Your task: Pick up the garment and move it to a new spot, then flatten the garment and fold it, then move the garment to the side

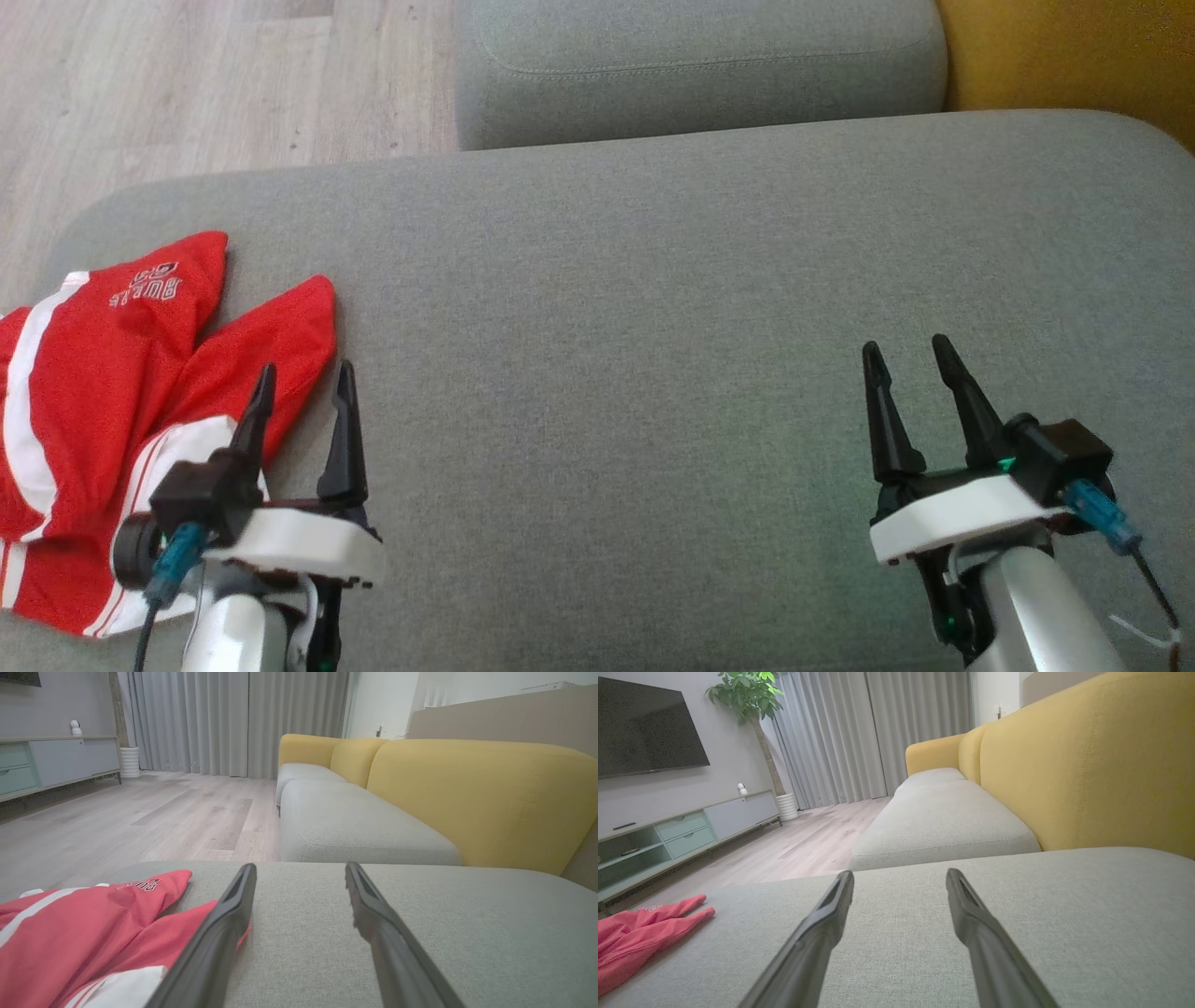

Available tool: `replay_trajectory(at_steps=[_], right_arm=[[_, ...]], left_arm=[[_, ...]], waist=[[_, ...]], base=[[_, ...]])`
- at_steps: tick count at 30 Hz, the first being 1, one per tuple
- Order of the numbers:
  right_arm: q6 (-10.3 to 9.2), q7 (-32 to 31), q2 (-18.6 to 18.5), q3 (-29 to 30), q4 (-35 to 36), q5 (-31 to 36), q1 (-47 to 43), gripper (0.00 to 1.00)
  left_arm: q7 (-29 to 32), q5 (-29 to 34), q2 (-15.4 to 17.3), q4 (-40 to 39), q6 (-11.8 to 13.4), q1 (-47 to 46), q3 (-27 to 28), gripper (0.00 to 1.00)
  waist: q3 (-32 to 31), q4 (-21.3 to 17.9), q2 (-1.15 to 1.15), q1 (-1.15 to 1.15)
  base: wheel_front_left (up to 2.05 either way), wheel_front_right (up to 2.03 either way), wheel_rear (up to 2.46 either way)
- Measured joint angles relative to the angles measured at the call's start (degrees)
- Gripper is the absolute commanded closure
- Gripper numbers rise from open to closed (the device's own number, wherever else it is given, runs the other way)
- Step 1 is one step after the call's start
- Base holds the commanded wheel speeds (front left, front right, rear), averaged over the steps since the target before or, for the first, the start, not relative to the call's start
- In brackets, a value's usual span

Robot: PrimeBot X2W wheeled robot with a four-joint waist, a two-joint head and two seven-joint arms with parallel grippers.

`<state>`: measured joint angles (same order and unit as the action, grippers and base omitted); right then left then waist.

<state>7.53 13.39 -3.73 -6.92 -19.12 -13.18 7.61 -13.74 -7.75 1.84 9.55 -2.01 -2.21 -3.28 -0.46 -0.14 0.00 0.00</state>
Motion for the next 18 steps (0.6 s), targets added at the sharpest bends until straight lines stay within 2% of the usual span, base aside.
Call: replay_trajectory(at_steps=[6, 18], right_arm=[[0.00, 0.8, 0.0, 0.0, 0.0, 2.9, 0.0, 0.00], [0.00, 0.8, 0.1, 0.0, 0.0, 3.2, 0.1, 0.00]], left_arm=[[-0.6, 3.1, 0.0, 0.0, 0.1, -0.7, -0.4, 0.00], [-0.6, 3.0, 0.0, 0.1, 0.1, -0.7, -0.6, 0.00]], waist=[[0.0, 0.0, 0.00, 0.00], [0.0, -0.1, 0.00, 0.00]], base=[[0.00, 0.00, 0.00], [0.00, 0.00, 0.00]])
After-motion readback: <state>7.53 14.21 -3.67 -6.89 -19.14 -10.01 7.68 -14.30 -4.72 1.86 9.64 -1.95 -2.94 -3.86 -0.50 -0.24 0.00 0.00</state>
